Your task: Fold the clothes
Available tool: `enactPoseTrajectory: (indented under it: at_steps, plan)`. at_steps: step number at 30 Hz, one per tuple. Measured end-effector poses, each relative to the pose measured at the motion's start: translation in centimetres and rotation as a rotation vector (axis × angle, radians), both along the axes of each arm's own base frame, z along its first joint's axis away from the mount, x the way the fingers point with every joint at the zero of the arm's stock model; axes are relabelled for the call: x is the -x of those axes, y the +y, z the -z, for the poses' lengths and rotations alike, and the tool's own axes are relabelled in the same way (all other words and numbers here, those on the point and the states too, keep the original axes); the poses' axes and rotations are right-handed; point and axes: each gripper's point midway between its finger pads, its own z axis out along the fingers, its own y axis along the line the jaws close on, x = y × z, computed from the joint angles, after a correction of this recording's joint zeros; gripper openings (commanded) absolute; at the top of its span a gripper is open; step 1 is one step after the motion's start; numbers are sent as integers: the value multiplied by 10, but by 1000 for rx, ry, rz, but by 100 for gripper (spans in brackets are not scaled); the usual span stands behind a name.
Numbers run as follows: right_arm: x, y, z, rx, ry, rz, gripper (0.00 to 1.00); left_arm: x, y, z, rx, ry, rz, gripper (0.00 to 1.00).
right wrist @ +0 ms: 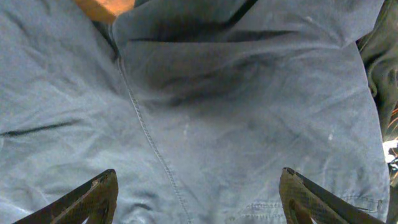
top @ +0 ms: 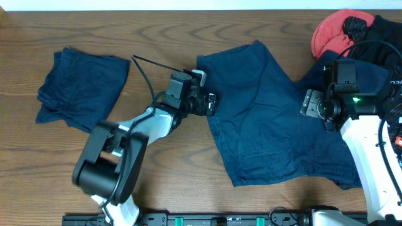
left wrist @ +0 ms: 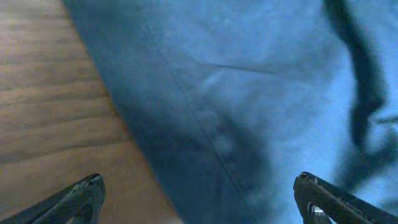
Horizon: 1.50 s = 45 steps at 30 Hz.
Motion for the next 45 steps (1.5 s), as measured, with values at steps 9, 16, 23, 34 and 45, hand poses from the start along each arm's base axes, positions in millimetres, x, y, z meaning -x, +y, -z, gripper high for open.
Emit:
enactPoseTrajectory:
  at_steps: [9, 16, 23, 34, 45]
  plan:
    - [2, -1, 1, -3, 8, 8, 81, -28, -13, 2, 176, 0, -140, 46]
    - [3, 0, 1, -6, 10, 7, 81, -31, -18, 10, 272, 63, -212, 6]
    - [3, 0, 1, -6, 10, 7, 81, -39, -5, 5, 309, 77, -246, 6]
    - [7, 0, 3, 3, 36, -21, 81, -37, 202, -54, 246, 212, -742, 6]
    - [6, -1, 3, 6, 37, -29, 82, -16, 191, -63, 288, 274, -628, 70]
